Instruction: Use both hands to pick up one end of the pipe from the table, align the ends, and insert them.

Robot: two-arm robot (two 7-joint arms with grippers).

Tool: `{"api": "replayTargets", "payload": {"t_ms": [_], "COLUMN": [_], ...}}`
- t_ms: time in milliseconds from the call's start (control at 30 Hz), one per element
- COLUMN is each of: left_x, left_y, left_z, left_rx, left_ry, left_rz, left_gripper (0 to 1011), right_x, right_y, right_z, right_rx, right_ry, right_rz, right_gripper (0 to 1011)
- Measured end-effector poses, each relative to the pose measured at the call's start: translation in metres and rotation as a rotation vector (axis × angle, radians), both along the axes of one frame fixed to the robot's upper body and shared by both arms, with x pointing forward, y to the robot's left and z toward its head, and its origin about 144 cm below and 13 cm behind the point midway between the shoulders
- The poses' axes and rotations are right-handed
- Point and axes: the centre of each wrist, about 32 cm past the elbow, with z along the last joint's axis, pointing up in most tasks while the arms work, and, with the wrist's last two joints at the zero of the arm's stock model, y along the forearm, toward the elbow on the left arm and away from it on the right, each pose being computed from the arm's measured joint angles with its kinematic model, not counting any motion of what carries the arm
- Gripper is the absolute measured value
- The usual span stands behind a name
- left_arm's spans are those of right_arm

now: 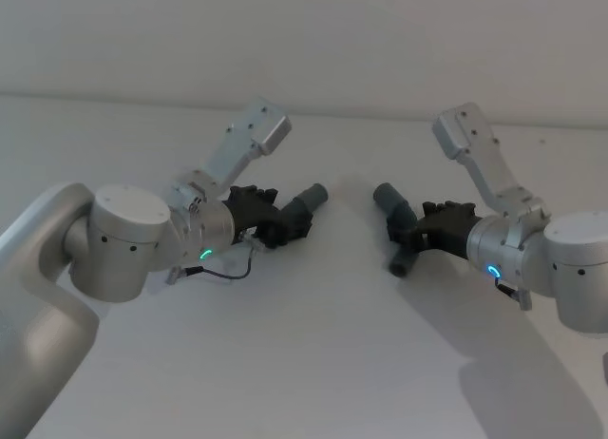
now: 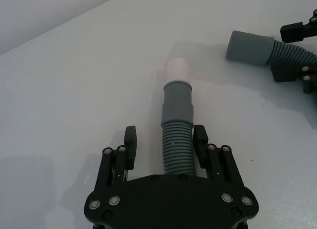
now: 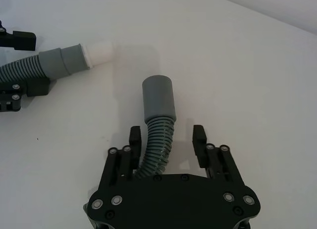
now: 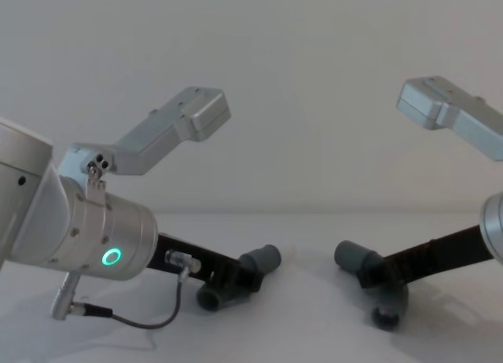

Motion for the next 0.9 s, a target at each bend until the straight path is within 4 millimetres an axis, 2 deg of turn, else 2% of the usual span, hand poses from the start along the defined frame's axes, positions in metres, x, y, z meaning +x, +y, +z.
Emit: {"api": "replayTargets", "payload": {"t_ms": [33, 167, 200, 333, 367, 433, 567, 900], "left_x": [0.0, 0.0002, 0.0002, 0.0004, 0.0004, 0.0004, 0.0005, 0.0006], "left_y": [0.0, 0.0002, 0.0002, 0.0003, 0.0003, 0.0003, 0.0004, 0.0005], "left_z": [0.0, -0.0002, -0.0002, -0.0003, -0.0003, -0.0003, -0.0004, -0.0005], "left_rx": [0.0, -0.001, -0.001, -0.001, -0.001, -0.001, -0.001, -0.001], "left_ry": [0.0, 0.002, 0.002, 0.003, 0.004, 0.004, 0.004, 0.005], "left_rz": [0.0, 0.001, 0.001, 0.002, 0.002, 0.002, 0.003, 0.004], "left_gripper": [694, 653, 644, 618, 609, 597, 567, 509], "right_x": [0.0001, 0.0002, 0.0003, 0.0004, 0.0004, 0.0005, 0.0006, 0.0007], "right_y": [0.0, 0.0, -0.0001, -0.0001, -0.0001, -0.0001, -0.0002, -0.0002], "right_z": [0.0, 0.0, 0.0001, 0.0002, 0.0002, 0.0002, 0.0003, 0.0003], "right_rx": [0.0, 0.001, 0.001, 0.001, 0.001, 0.001, 0.002, 0.002], "right_ry": [0.0, 0.0, 0.0, -0.001, -0.001, -0.001, -0.001, 0.0], "right_rz": [0.0, 0.0, 0.0, 0.0, 0.0, 0.0, 0.0, 0.0], "right_gripper": [627, 501, 439, 354, 296, 250, 214, 201]}}
